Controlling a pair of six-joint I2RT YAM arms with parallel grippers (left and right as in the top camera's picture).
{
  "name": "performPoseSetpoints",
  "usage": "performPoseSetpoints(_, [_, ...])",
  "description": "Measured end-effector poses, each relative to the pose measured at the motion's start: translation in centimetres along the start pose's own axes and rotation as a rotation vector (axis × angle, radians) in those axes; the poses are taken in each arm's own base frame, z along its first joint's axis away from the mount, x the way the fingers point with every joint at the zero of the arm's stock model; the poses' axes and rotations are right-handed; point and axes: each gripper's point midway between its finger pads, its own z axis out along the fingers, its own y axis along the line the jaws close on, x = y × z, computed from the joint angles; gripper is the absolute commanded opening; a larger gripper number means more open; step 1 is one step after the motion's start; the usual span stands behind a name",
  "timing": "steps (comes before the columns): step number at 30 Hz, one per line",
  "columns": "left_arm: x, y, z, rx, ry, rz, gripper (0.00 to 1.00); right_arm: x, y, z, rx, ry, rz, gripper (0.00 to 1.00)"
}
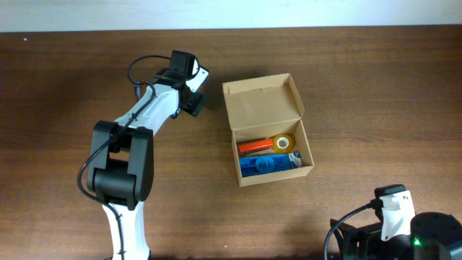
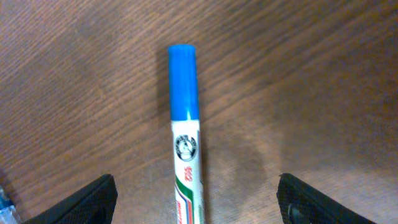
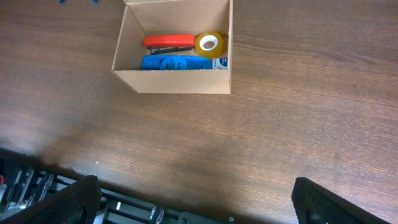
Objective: Pack container
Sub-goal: 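Open the left gripper and move it to the blue whiteboard marker, then grasp the blue marker and lower it into the box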
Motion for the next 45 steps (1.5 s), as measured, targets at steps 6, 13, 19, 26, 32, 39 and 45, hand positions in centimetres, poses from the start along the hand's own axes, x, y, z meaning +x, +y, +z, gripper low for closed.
performPoseSetpoints(6, [0.3,-0.1,0.8,0.080,-0.020,-0.022,0.72,0.0,0.0,0.0,0.000,0.000,0.000,0.99])
performPoseSetpoints(13, [0.9,-0.3,1.4,0.163,-0.027,-0.099,0.61,0.0,0.0,0.0,0.000,0.000,0.000,0.99])
performPoseSetpoints(19, [1.0,-0.9,1.5,0.199,-0.022,-0.142,0.32,0.0,0.0,0.0,0.000,0.000,0.001,0.99])
performPoseSetpoints(26, [1.5,-1.1,1.2,0.198,0.018,-0.248,0.02,0.0,0.0,0.0,0.000,0.000,0.000,0.99])
performPoseSetpoints(32, [1.1,-2.6,-3.2,0.212,0.042,-0.278,0.02,0.0,0.0,0.0,0.000,0.000,0.000,0.99])
performPoseSetpoints(39, [-2.9,-5.6,-17.7,0.190,-0.144,-0.157,0.02,0.0,0.0,0.0,0.000,0.000,0.001,0.99])
performPoseSetpoints(45, [-3.1,-13.0,-21.0,0.262,-0.157,0.023,0.02,0.0,0.0,0.0,0.000,0.000,0.000,0.99])
